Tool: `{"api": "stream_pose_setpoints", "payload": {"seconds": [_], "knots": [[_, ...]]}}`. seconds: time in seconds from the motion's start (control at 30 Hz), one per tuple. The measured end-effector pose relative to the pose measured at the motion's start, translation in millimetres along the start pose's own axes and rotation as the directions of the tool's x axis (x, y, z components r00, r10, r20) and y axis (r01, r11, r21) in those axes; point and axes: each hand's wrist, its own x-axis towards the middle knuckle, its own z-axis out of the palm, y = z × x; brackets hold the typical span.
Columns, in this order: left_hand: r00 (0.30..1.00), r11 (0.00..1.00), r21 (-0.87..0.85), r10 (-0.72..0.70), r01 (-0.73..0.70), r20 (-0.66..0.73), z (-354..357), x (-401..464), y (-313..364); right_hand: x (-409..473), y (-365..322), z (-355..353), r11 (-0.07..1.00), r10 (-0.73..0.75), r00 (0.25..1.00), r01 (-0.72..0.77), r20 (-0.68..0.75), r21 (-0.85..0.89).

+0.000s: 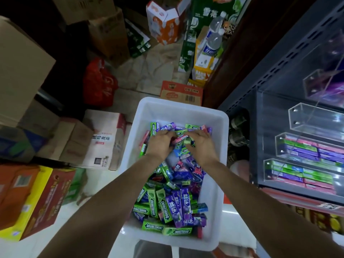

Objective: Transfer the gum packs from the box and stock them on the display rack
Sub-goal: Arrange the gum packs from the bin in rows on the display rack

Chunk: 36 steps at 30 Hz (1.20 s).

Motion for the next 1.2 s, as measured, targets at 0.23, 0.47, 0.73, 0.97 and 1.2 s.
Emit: {"api": "stream_pose_setpoints", "payload": {"seconds": [0.23,0.47,0.73,0.97,1.2], "knots": [[0.999,0.985,-0.171,-0.027,0.023,-0.025,2.4,1.3,-3.9,6.3,-8.3,-12.3,0.993,0.043,0.993,-0.031,-0.11,0.111],[0.998,0.796,-0.603,-0.028,0.056,0.055,-14.7,-4.4,11.0,6.9,-14.9,-32.6,0.971,0.021,0.986,0.02,-0.167,0.239],[0.996,0.797,-0.601,-0.013,0.066,0.092,-22.9,-7.0,18.1,0.2,-18.7,-41.0,0.745,0.244,0.97,-0.185,-0.005,0.641],[0.987,0.605,-0.788,0.028,0.11,0.16,-56.5,-36.8,34.2,-12.6,-40.9,-70.2,0.41,0.401,0.914,-0.239,0.061,0.88],[0.999,0.659,-0.752,0.006,-0.031,-0.036,-89.6,-59.1,71.9,-44.8,-50.6,-127.4,0.372,0.278,0.96,-0.097,-0.011,0.923]]}}
